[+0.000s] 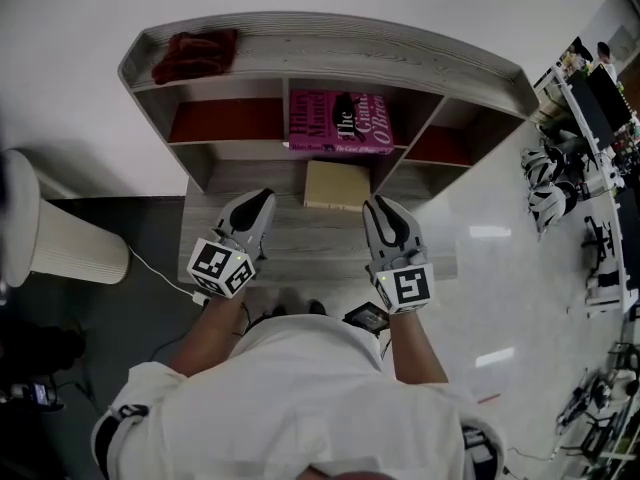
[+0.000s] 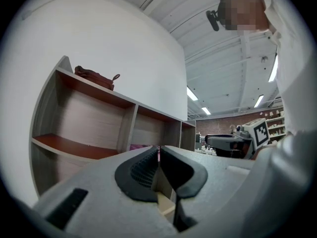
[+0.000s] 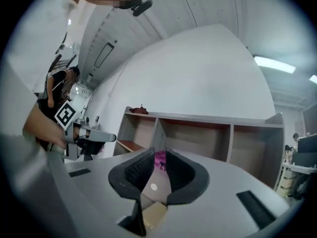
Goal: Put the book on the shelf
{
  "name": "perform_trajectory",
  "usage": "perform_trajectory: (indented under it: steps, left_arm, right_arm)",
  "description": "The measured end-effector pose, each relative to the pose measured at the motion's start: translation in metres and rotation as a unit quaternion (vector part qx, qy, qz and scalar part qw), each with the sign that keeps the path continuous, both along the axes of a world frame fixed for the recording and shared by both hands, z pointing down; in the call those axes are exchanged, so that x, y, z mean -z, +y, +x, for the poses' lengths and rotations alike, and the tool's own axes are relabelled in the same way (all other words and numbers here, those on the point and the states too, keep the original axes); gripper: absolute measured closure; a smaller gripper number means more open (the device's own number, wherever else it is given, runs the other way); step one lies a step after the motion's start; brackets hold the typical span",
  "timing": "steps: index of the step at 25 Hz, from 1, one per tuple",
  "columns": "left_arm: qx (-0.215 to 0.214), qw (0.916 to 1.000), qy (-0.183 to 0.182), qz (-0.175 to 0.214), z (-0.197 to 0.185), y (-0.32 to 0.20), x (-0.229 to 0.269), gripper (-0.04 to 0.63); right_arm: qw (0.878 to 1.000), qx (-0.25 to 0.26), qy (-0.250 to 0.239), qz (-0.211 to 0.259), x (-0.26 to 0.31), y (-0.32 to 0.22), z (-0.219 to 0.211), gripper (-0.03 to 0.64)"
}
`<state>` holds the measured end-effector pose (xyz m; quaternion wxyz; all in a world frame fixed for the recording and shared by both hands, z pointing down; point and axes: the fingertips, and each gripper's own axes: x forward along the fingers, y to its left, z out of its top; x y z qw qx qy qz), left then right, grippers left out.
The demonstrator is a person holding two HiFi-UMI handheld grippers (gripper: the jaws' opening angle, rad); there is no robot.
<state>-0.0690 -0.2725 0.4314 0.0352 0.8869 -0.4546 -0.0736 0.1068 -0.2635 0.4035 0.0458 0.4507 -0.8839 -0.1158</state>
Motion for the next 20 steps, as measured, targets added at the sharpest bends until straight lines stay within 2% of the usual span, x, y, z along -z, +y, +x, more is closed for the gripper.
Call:
perform_trajectory:
  steps: [6,11,20]
  left_arm:
    - [0.004,1.0,-0.003,-0.007,-0.011,0.01,0.0,0.568]
    - [-0.003,0.9998,-0.015,-0.011,-0.01,0.024,-0.003,0.568]
    - [-0.018,0.9987,-0.029,-0.039,-0.009,0.038,-0.021,0.568]
  right_arm:
    - [0.999,-0.024,0.023,-0.011,-0.007,0.025,0.024,0.588]
    - [0.999,-0.037,-0.018,-0.035,-0.011,0.034,0.044,0.595]
    - [0.994,-0.017,-0.07,-0.087,-0.04,0.039,0.055,0.597]
